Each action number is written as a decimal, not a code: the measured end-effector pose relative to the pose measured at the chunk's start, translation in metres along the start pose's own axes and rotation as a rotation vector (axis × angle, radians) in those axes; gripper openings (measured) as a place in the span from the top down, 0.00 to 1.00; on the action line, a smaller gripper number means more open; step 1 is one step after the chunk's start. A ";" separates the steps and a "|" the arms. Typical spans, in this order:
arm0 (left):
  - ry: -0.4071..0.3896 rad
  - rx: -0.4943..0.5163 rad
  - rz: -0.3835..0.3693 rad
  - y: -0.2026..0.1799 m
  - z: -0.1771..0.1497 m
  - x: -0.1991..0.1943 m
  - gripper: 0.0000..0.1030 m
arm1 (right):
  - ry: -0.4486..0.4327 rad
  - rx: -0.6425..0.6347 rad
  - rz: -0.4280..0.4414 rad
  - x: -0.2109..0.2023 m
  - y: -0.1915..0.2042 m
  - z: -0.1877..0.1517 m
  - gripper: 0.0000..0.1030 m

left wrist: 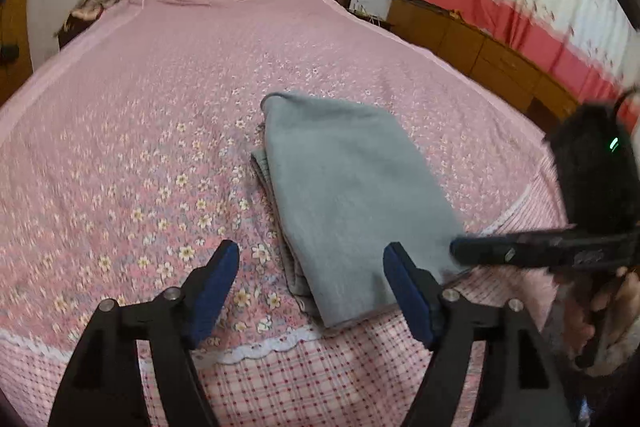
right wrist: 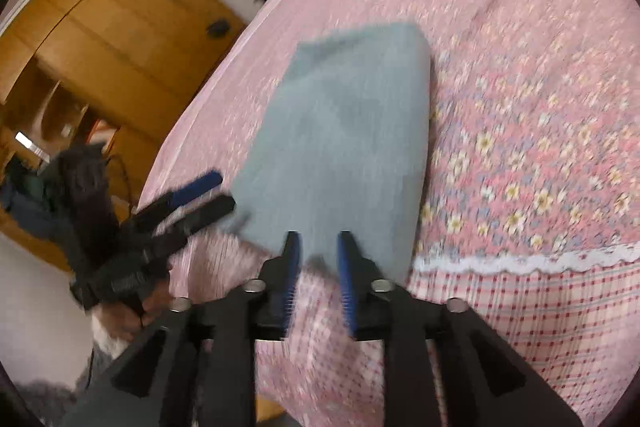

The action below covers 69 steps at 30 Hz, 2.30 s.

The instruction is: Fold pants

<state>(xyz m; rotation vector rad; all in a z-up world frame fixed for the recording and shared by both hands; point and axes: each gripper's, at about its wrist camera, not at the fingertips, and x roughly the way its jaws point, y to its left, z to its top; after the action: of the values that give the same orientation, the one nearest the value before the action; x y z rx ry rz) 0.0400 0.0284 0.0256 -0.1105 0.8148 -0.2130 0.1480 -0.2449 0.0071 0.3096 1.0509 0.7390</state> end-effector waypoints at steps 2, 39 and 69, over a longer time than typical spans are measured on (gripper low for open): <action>-0.003 0.019 -0.006 -0.003 0.005 0.008 0.24 | -0.087 -0.036 -0.028 -0.002 0.017 0.004 0.15; -0.247 0.007 0.055 -0.043 -0.063 -0.071 0.00 | -0.394 -0.417 -0.397 -0.100 0.076 -0.135 0.00; -0.219 0.003 0.057 -0.049 -0.067 -0.063 0.00 | -0.350 -0.388 -0.400 -0.094 0.069 -0.140 0.00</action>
<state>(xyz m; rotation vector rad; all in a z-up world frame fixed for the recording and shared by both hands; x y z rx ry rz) -0.0582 -0.0054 0.0339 -0.1054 0.5986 -0.1450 -0.0290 -0.2741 0.0418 -0.1050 0.5923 0.4884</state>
